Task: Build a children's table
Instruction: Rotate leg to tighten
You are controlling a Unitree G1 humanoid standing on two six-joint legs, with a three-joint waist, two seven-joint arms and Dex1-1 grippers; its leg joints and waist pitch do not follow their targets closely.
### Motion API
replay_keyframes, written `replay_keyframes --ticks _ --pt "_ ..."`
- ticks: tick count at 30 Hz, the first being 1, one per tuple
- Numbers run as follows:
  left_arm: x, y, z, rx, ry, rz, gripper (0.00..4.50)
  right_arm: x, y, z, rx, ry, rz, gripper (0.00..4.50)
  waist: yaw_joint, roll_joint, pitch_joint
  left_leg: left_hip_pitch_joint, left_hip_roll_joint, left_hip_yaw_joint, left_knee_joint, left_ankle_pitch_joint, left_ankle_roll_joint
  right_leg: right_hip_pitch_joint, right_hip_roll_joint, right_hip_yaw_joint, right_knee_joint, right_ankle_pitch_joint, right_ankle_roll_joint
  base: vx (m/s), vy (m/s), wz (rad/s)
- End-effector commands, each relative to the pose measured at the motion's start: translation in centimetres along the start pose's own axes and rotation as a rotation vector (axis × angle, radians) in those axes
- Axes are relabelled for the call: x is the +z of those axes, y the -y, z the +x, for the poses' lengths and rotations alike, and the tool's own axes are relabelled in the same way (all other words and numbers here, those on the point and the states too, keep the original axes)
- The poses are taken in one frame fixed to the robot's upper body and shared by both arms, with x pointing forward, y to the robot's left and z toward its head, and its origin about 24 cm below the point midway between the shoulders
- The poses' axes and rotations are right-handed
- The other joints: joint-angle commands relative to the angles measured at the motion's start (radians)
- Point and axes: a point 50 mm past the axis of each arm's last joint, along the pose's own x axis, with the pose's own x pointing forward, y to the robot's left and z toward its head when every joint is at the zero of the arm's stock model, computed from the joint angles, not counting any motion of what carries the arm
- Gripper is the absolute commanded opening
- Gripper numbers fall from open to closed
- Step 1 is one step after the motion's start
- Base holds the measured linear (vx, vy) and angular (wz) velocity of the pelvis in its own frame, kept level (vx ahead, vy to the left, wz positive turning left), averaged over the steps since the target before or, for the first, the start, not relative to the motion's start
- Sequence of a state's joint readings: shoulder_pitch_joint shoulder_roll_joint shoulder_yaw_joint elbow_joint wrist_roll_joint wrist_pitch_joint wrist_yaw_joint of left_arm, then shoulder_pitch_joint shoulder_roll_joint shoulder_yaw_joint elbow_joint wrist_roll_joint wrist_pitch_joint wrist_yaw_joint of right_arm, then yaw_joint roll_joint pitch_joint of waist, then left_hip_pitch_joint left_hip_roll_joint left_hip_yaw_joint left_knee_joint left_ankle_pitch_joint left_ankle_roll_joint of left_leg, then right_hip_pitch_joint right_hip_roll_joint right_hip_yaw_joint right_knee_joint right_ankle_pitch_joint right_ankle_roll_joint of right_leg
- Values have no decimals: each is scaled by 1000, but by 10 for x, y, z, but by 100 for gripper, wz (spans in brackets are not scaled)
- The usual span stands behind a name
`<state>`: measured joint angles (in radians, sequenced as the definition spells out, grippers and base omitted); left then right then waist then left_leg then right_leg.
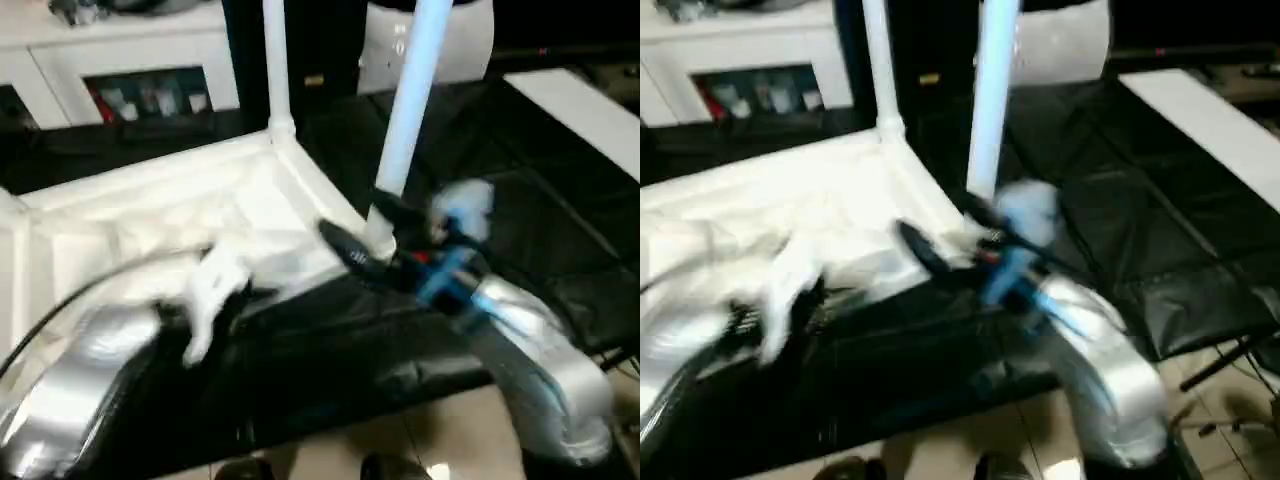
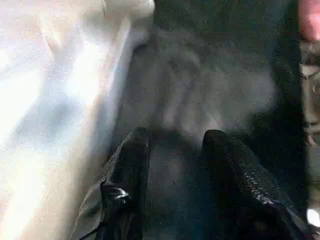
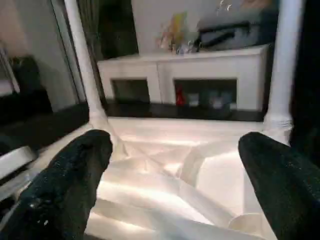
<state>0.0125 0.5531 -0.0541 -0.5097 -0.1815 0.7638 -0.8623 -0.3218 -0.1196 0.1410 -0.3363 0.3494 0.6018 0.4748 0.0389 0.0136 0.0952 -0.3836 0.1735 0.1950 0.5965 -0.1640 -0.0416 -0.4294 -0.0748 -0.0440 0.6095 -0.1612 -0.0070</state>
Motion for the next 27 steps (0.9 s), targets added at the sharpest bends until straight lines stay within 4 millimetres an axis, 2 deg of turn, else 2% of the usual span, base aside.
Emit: replay_keyframes --ticks 1,2,4,5,6,7,8,9,10,12,13,14,15,16,17,18,19,20,21,22,23,24,25,26,27 --pt "-5 -1 -3 150 -50 -42 225 -17 9 16 -50 -113 -40 450 -5 15 -57 41 41 -38 -76 -473 -59 14 -49 34 -108 -611 -78 0 0 0" --pt "-8 -1 -2 193 -60 -61 225 -20 13 22 -66 -133 -66 450 -5 12 -52 41 36 -42 -74 -492 -59 16 -52 29 -117 -659 -59 0 0 0" --pt "-14 1 -1 262 -85 -103 225 -27 18 33 -55 -189 -143 450 -2 12 -49 54 31 -41 -67 -510 -53 4 -49 26 -135 -703 -29 0 0 0" --pt "-18 3 0 288 -100 -121 225 -31 21 38 -56 -220 -189 450 -7 14 -47 46 33 -49 -73 -536 -55 17 -47 14 -132 -702 -22 -57 21 2" --pt "-24 6 0 337 -135 -138 225 -38 32 44 -101 -265 -247 450 -12 17 -44 52 38 -55 -79 -586 -60 18 -43 2 -138 -689 -20 0 0 0" --pt "-24 6 0 337 -135 -138 225 -38 32 44 -101 -265 -247 450 -15 23 -47 51 41 -62 -81 -610 -63 25 -46 -5 -130 -659 -31 0 0 0" --pt "-26 7 1 355 -150 -138 225 -40 37 45 -124 -278 -256 450 -19 33 -41 45 48 -68 -97 -668 -65 38 -39 -17 -130 -622 -31 0 0 0" --pt "-31 6 1 401 -168 -146 225 -44 52 44 -202 -316 -335 450 -18 29 -38 48 52 -70 -104 -709 -71 39 -37 -19 -125 -585 -35 0 0 0" --pt "-33 6 0 427 -176 -147 225 -45 60 42 -242 -333 -391 450 -20 28 -37 49 52 -70 -106 -723 -75 37 -37 -21 -123 -579 -41 0 0 0" --pt "-34 6 0 444 -185 -144 225 -45 67 39 -280 -341 -429 450 -17 23 -36 67 41 -60 -93 -731 -71 25 -39 -23 -142 -627 -31 0 0 0" --pt "-37 6 0 459 -198 -134 225 -45 76 35 -324 -346 -452 450 -25 29 -22 80 37 -59 -89 -762 -63 19 -25 -65 -172 -692 1 -52 2 4" --pt "-40 6 -1 474 -213 -123 225 -44 85 30 -367 -351 -473 450 -26 35 -20 60 49 -60 -114 -791 -60 47 -13 -82 -150 -656 5 -102 5 3" --pt "-40 6 -1 478 -218 -120 225 -44 87 28 -378 -354 -482 450 41 66 -24 -66 97 -28 -224 -914 -82 150 2 -70 121 -358 -53 -78 2 -2" --pt "-42 5 -2 494 -225 -116 225 -44 96 21 -408 -368 -522 450 80 52 -29 -69 98 5 -216 -888 -50 130 7 -50 130 -278 -45 -68 -32 14" --pt "-43 4 -3 511 -228 -113 225 -45 105 14 -433 -381 -545 450 58 -8 -50 39 64 23 -132 -695 -52 40 -20 41 63 -565 1 13 -106 16" --pt "-43 0 -5 538 -226 -100 225 -44 124 -2 -513 -402 -557 450 57 -32 -44 109 10 -16 81 -377 -22 -57 -148 94 -160 -1063 13 13 -106 16" --pt "-43 -1 -5 544 -225 -95 225 -43 129 -7 -536 -406 -558 450 78 -17 -35 38 2 -68 74 -138 10 10 -157 136 -155 -1051 -18 30 -79 1" --pt "-43 -2 -5 549 -223 -86 225 -42 135 -12 -562 -411 -564 450 81 -13 -32 40 8 -74 61 -143 -4 16 -145 107 -142 -1009 -32 0 0 0" --pt "-43 -3 -5 551 -223 -83 225 -42 137 -13 -569 -412 -567 450 75 1 -37 44 26 -72 -9 -314 -56 14 -72 45 -95 -813 -71 0 0 0" --pt "-42 -4 -6 558 -220 -77 225 -41 144 -19 -599 -416 -568 450 70 9 -43 39 35 -76 -36 -407 -77 18 -44 30 -71 -700 -82 -14 56 -5" --pt "-42 -5 -6 562 -217 -72 225 -37 154 -28 -648 -417 -562 450 62 30 -51 35 53 -89 -65 -555 -113 24 -26 28 -44 -510 -101 -6 85 -3" --pt "-41 -6 -6 563 -209 -62 225 -33 166 -39 -705 -418 -552 450 58 40 -55 38 56 -89 -76 -616 -126 26 -26 30 -40 -374 -124 -6 85 -3" --pt "-40 -6 -6 563 -205 -57 225 -31 171 -43 -727 -417 -547 450 56 46 -54 36 54 -88 -78 -629 -126 27 -29 30 -39 -337 -135 -18 81 2" --pt "-40 -6 -5 562 -202 -54 225 -29 173 -46 -739 -417 -546 450 53 38 -50 38 48 -78 -79 -647 -113 30 -36 31 -53 -347 -139 -19 75 7" --pt "-38 -7 -4 559 -188 -46 225 -26 183 -55 -788 -422 -534 450 56 30 -51 46 43 -69 -74 -628 -99 28 -47 36 -67 -390 -133 -19 75 7"
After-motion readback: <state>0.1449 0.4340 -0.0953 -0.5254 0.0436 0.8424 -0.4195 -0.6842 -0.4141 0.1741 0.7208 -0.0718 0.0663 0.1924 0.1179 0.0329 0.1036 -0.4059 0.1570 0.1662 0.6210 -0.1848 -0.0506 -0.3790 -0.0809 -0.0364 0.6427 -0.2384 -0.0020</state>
